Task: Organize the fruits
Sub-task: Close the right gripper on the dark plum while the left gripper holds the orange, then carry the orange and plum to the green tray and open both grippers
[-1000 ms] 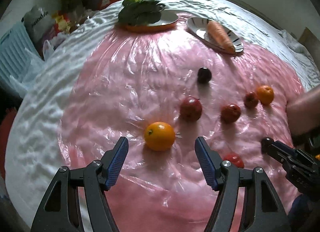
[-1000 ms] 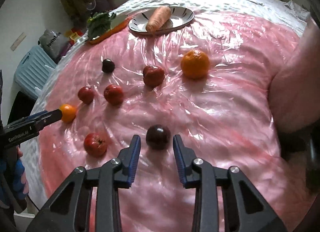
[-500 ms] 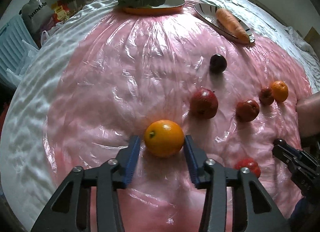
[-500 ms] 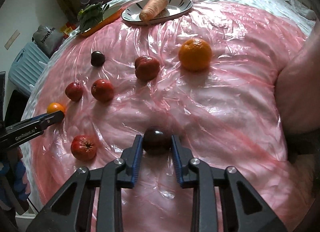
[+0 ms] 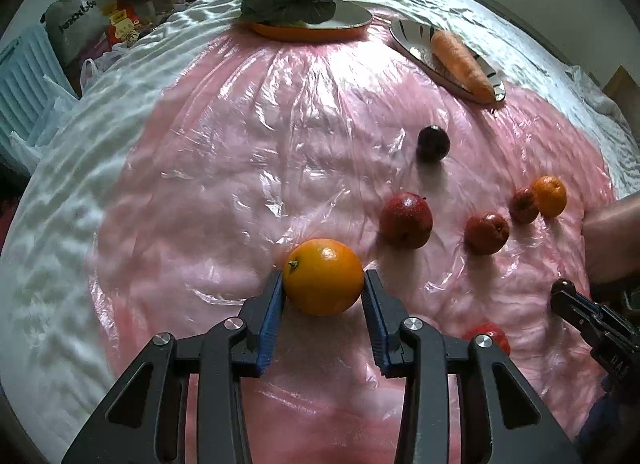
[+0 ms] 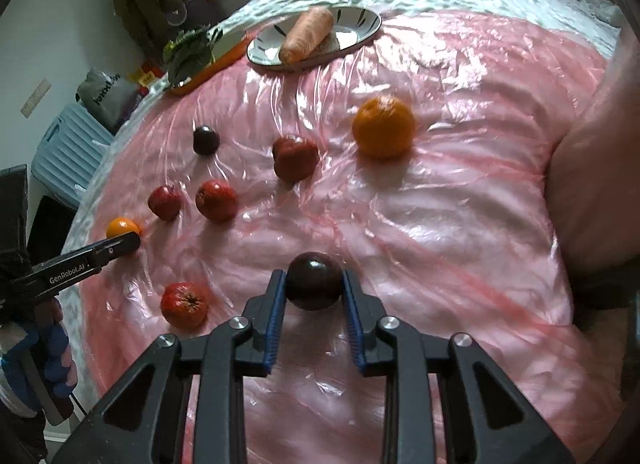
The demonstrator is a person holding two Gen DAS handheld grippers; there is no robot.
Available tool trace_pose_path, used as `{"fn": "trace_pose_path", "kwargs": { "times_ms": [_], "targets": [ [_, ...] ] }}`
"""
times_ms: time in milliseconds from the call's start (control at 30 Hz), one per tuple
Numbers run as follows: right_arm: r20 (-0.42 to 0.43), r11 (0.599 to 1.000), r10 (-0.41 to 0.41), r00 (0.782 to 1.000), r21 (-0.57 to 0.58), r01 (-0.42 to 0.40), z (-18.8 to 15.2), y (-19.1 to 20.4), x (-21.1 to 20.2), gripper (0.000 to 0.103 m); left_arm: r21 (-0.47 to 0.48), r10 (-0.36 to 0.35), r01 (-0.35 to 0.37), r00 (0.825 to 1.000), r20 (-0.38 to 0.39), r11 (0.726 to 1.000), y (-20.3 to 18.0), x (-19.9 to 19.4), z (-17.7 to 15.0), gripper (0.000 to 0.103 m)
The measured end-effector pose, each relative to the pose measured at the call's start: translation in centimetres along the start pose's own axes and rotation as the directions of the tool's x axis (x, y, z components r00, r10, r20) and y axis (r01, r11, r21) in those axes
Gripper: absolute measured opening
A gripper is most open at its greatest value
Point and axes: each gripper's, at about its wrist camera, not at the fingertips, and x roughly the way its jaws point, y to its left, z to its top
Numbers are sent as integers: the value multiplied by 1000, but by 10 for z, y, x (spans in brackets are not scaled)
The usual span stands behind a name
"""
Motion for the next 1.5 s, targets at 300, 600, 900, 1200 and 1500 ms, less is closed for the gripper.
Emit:
{"fn": "trace_pose_path", "kwargs": {
  "times_ms": [300, 600, 900, 1200, 1500],
  "targets": [
    [30, 1000, -6, 1000, 15, 5, -7, -8, -23, 32, 0, 7, -7, 1000, 24, 1000, 3, -20, -3, 34],
    [21, 999, 39, 999, 18, -40, -38, -15, -57, 32, 165, -28, 26, 1000, 9, 986, -44, -50, -27, 34],
    [20, 997, 8, 1000, 76, -9, -74, -60, -102, 32, 372, -135, 160, 987, -91, 914, -144, -67, -78, 34],
    [39, 978, -101, 994, 187, 92, -103, -144, -156, 32, 534, -260, 329, 944, -202, 779, -269, -78, -122, 34],
    [99, 934, -244, 965, 291, 207, -111, -254, -215, 32, 614, -359, 446, 894, -268, 652, -405, -77, -144, 34]
  ]
}}
